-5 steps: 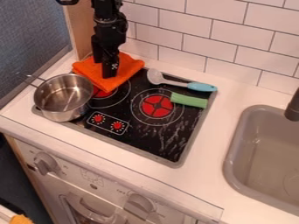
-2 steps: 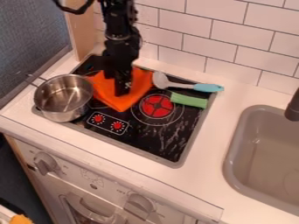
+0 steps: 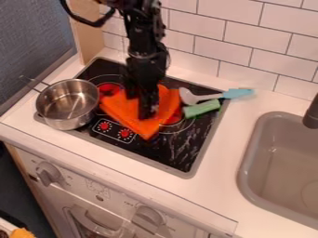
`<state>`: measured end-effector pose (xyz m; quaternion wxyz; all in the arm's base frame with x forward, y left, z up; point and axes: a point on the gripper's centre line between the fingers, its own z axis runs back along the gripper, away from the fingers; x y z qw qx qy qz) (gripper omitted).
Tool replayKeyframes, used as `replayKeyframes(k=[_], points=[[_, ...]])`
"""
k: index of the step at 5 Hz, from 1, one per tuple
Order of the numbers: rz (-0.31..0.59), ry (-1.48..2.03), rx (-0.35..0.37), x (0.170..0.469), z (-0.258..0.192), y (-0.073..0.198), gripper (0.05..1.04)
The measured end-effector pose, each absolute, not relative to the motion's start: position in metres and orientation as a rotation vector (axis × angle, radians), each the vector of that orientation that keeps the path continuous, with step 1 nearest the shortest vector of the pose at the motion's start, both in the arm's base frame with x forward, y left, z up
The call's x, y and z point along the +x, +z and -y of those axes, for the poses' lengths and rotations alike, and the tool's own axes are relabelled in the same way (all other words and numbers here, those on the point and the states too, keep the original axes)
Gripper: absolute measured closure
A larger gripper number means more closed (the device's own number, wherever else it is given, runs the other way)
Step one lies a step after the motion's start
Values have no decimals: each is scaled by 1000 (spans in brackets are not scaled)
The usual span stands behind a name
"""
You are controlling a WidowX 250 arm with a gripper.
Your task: Moved the orange cloth to the right burner
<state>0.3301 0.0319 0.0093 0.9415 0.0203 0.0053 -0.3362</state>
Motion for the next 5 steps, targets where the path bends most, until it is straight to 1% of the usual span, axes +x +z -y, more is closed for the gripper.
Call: replayKeyframes(k=[1,2,4,5], points=[[-17,-701,27,320,-13,10,83],[-27,-721,29,317,-3,10,83],[-33,-723,27,316,0,12,83],[-30,-719,57,316,-4,25,83]])
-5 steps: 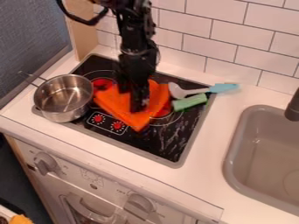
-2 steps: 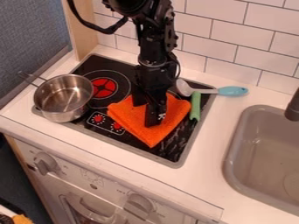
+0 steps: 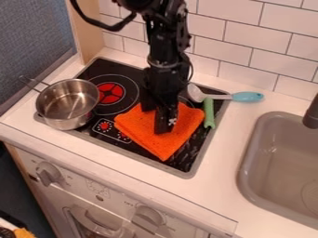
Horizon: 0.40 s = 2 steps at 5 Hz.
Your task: Moved the orange cloth to the right burner
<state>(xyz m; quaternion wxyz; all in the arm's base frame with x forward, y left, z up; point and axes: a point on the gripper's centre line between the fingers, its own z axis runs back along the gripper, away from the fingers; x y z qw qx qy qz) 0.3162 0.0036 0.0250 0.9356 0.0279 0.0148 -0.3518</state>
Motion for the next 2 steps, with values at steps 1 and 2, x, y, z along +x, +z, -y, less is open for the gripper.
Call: replayKeyframes(k=[1,2], points=[[-6,-738,118,323,-5,51,83],[42,-774,175,323,3,81,83]])
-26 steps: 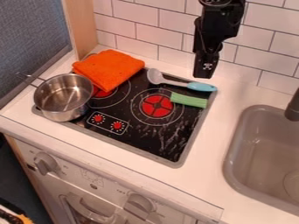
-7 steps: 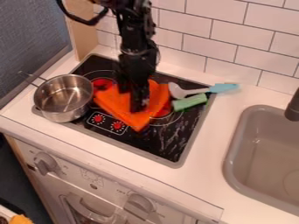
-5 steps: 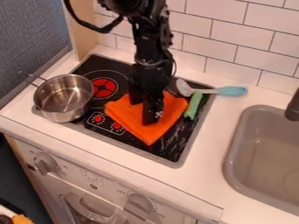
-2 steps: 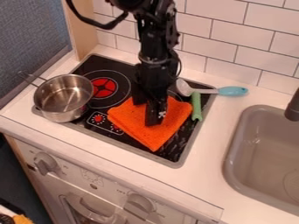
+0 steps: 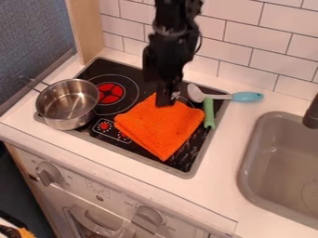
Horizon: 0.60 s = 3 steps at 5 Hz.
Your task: Moved the orange cloth to the right burner
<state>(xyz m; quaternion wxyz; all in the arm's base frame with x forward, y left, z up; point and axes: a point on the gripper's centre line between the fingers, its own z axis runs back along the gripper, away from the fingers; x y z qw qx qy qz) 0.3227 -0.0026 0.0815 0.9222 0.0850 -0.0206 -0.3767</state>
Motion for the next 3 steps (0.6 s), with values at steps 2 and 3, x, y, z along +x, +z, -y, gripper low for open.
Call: replayKeyframes(k=[2,3], points=[[123,-738,199,312,7,106,83],[125,-734,198,313,8,106,83]])
